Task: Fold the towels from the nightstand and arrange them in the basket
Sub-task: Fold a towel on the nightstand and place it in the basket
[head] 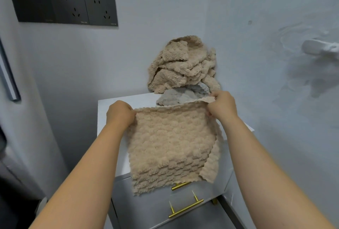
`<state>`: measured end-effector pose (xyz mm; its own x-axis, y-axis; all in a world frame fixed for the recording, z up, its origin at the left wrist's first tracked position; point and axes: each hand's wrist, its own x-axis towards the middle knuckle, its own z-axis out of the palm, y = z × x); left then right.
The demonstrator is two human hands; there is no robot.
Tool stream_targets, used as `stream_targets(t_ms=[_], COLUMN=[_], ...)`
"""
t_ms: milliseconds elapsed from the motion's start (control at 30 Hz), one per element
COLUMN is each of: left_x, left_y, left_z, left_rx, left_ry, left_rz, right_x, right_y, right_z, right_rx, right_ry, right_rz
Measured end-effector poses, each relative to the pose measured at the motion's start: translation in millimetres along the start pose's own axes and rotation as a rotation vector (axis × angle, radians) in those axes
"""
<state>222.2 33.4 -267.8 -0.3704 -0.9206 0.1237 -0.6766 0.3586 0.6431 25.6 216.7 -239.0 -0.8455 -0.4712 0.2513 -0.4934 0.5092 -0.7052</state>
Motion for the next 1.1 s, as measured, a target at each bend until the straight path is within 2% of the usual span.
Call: stream_targets(t_ms=[133, 200, 367, 567, 700, 767, 867, 967, 1033, 1100], left_x=[11.9, 15.9, 19.8, 15.4, 10.7, 8.1, 3.8, -1.4, -6.0, -10.7], left_y=[1.6, 5.1, 13.1, 9.5, 6.5, 6.7, 6.6, 4.2, 3.6, 3.9], left_z=[6.1, 11.4, 24.4, 28.1, 27.0, 24.7, 22.8, 24.0, 25.2, 24.1], left_rx=[-0.387, -0.482, -0.389, -0.308, -0.323, -0.327, -0.314, -0.281, -0.268, -0.26], left_ry=[-0.018, 0.061, 0.2, 0.233, 0.3, 0.327, 0.304, 0.254, 0.237, 0.239], left_rz=[-0.095, -0.066, 0.12, 0.197, 0.198, 0.206, 0.223, 0.212, 0.216, 0.227], right_x=[14.4, 22.8, 31.1, 32.2, 31.6, 29.8, 18.7, 4.2, -1.6, -3.3], right_y=[2.7, 5.2, 7.8, 19.7, 16.0, 12.3, 4.8, 4.5, 8.0, 11.8], right_z=[15.9, 20.3, 24.7, 13.4, -3.4, -12.2, -16.1, -9.1, -6.9, -11.0], right_rx=[0.193, 0.225, 0.245, 0.327, 0.41, 0.43, 0.501, 0.364, 0.201, -0.006], right_ry=[-0.012, 0.041, 0.122, 0.029, 0.029, -0.039, -0.236, -0.4, -0.395, -0.309], right_rz=[0.035, 0.009, -0.092, 0.003, -0.026, -0.021, 0.035, 0.054, 0.053, 0.019])
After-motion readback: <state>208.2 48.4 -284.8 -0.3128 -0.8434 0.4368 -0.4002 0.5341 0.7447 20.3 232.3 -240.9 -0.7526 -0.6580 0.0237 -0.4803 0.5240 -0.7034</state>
